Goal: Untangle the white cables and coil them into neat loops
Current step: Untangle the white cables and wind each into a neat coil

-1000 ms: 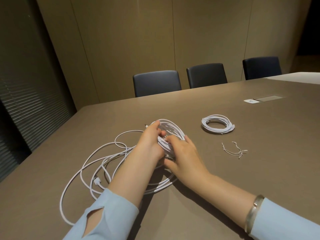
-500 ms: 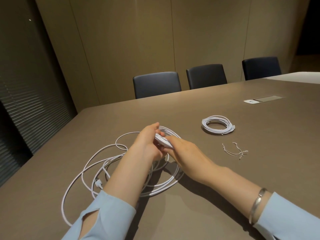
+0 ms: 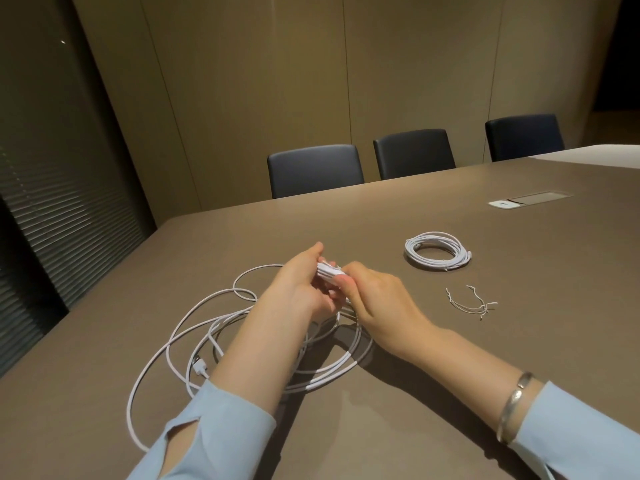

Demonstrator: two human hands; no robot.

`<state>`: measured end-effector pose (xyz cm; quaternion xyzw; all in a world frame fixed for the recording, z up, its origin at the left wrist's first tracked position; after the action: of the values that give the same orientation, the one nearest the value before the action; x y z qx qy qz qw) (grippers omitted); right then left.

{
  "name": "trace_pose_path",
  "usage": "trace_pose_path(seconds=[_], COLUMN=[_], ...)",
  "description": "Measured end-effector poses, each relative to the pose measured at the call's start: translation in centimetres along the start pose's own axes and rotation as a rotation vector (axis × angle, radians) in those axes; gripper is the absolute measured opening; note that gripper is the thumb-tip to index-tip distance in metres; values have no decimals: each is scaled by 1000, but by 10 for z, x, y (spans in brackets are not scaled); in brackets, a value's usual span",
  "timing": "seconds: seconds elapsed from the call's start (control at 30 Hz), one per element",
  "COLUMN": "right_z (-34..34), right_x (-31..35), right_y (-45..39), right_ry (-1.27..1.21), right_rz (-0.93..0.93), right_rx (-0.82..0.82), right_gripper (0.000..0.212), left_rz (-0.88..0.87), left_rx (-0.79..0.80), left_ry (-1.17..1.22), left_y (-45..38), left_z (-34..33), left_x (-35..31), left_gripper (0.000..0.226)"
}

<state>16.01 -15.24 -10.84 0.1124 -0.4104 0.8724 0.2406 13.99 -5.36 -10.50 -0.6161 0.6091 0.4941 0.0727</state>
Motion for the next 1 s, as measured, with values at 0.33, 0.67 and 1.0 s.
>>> trace_pose_path(seconds=[0.33, 0.67, 1.0], right_z=[30, 11, -12], right_x=[-8, 5, 29], right_y=[-12, -16, -13], right_ry=[-319, -685, -861], right_rz=[-223, -361, -428], right_rx=[-146, -76, 30], right_gripper=[33, 41, 39], left_rz=[-174, -1475, -1932], left_rx=[322, -96, -210], left_ry=[8, -1524, -1783], left_y=[47, 85, 85], left_z=[-9, 30, 47], left_x=[-11, -18, -28], left_gripper=[29, 31, 20])
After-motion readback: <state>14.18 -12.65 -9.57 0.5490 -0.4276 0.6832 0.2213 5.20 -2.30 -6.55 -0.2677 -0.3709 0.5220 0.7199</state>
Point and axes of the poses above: each hand's wrist, its own y-axis away from the middle knuckle, its own z-axis out of the back of the hand, x = y × z, the point moved 5 cm from there along -y, towards the middle knuckle, and after that the axes turned 3 degrees about -y, right-handed, at the moved point
